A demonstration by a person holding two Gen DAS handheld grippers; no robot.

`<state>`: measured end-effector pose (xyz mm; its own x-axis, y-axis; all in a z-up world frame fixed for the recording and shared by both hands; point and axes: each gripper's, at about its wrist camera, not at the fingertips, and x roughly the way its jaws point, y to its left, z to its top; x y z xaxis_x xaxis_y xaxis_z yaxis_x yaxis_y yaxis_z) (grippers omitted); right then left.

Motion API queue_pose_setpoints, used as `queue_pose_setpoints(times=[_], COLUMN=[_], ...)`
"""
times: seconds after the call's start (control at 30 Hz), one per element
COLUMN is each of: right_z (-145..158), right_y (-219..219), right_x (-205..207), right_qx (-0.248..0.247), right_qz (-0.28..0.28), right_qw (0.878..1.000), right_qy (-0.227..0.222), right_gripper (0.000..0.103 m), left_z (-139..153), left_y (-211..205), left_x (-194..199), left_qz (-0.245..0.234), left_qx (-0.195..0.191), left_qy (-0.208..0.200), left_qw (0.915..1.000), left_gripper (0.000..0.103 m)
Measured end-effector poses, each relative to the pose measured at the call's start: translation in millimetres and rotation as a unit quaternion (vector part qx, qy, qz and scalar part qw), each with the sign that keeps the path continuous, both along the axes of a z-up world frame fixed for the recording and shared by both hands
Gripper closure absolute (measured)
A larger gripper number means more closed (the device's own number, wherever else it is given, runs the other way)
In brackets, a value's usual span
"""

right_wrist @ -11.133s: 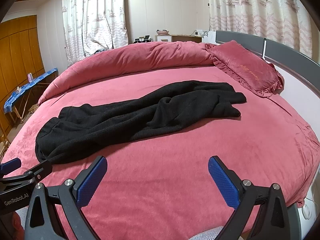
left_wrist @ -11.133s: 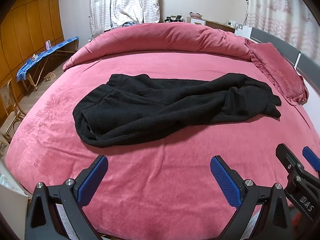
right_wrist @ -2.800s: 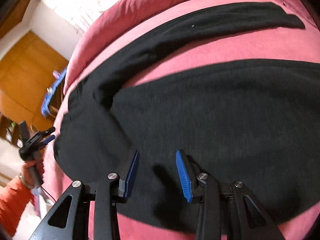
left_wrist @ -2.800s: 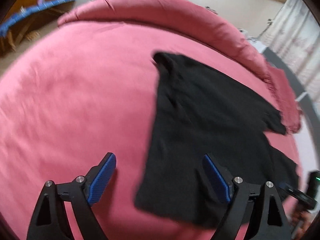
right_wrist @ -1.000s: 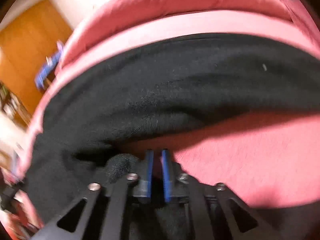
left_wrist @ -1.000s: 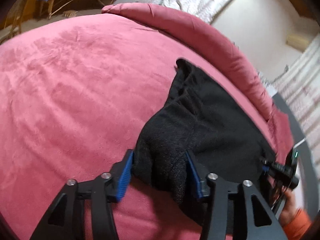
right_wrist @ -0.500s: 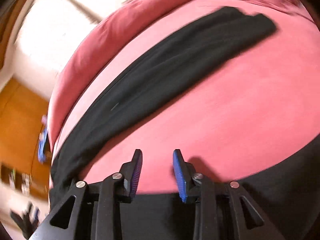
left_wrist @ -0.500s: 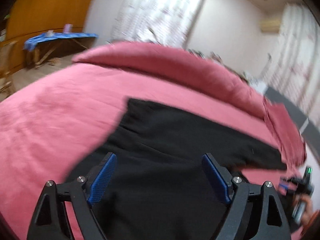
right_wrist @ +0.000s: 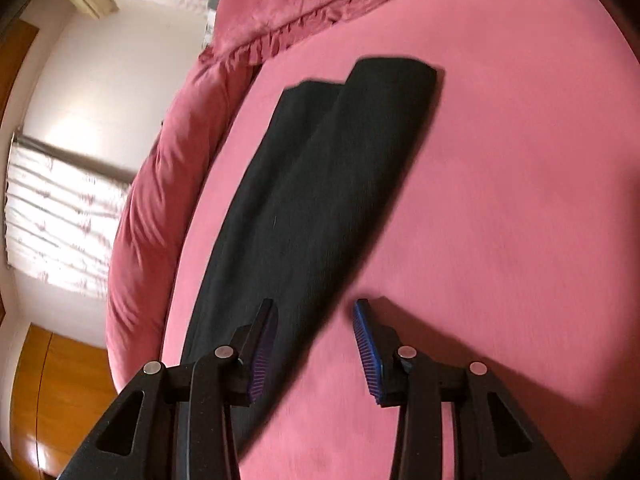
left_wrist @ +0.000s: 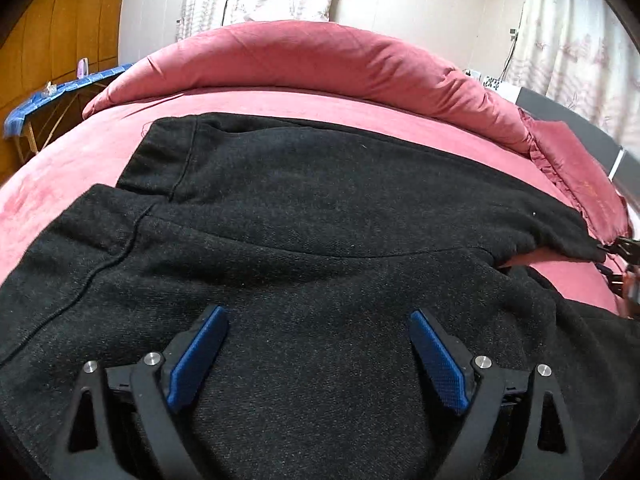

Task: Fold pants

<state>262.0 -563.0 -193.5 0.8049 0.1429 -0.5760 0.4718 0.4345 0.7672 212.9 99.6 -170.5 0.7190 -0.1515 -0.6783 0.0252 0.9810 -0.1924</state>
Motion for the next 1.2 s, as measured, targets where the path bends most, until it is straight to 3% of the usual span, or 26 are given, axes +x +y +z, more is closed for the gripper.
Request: queue_pose_setpoints(times=[0.03,0.13,0.2,0.27,0.4,0.53,0.63,0.67,0.7,0.77,0.87,0.9,1.03,1.1,1.13,1.2], right_z=[-1.0,-4.8,-1.9,2.9,37.6,78.8,88.4,80.1,71.5,51.4,18.2,10.3,4.9,8.8,11.2,16.5], right_y=[-27.3,-40.7,-51.4,-53.0,-56.3,-79.5,-98.4,-100.9,-99.5,-90.6,-77.1,-73.8,-61.0,-55.5,-52.8,-53.4], right_x=[-2.7,21.5,15.3,10.5,-20.3,-71.8,-76.3,-70.5,-66.6,-54.0,-29.3,-21.8,10.0,26.5,31.0,30.3], right_qx=[0.006,0.026,0.007,-0.003,-0.042,-0.067,-0.073,-0.064,-0.056,-0.029,0.019,0.032,0.009,-0.022,-0.037,-0.035], right_qz=[-0.013,-0.058,-0.066,-0.060,-0.092,-0.138,-0.112,-0.072,-0.049,-0.023,-0.027,-0.033,-0.059,-0.055,-0.049,-0.045], right_qw=[1.000,0.998,0.998,0.998,0.994,0.987,0.989,0.995,0.997,0.999,0.999,0.999,0.998,0.998,0.998,0.998], right_qy=[-0.003,-0.020,-0.004,0.005,-0.036,-0.056,-0.055,-0.033,-0.013,0.009,-0.017,-0.018,-0.030,-0.008,0.002,-0.007], right_gripper=[0.064,0.071,0.091,0.093,0.103,0.103,0.096,0.084,0.065,0.059,0.059,0.064,0.065,0.075,0.090,0.094], left_z=[-1.2,-5.5,-6.7,-9.2,-8.0,-7.5,-7.5,-7.2,-7.3,-7.8,-8.6,-9.0,-11.1,-11.2,-11.3,-11.7], left_y=[1.6,2.7,4.9,1.7,0.8,2.1,1.4,1.1,0.7,0.1,-1.3,-1.5,-3.4,-4.2,-4.3,-3.8], left_x=[-0.8,1.1,3.4,4.4,4.4,3.2,1.5,1.3,1.1,1.3,1.9,2.0,3.4,3.8,4.1,4.4], left_qz=[-0.002,-0.009,-0.013,-0.015,-0.015,-0.015,-0.015,-0.015,-0.015,-0.015,-0.015,-0.015,-0.018,-0.018,-0.018,-0.018], left_qx=[0.000,-0.002,-0.010,-0.016,-0.016,-0.020,-0.016,-0.016,-0.017,-0.016,-0.015,-0.015,-0.015,-0.015,-0.016,-0.019], left_qy=[0.000,0.000,0.001,0.000,-0.001,-0.002,-0.002,-0.003,-0.003,-0.003,-0.002,-0.002,-0.002,-0.002,-0.002,-0.003], left_qw=[1.0000,1.0000,0.9999,0.9998,0.9997,0.9997,0.9998,0.9998,0.9997,0.9998,0.9998,0.9998,0.9997,0.9997,0.9997,0.9997], left_gripper=[0.008,0.006,0.005,0.004,0.003,0.003,0.003,0.003,0.003,0.003,0.002,0.002,0.002,0.002,0.002,0.001])
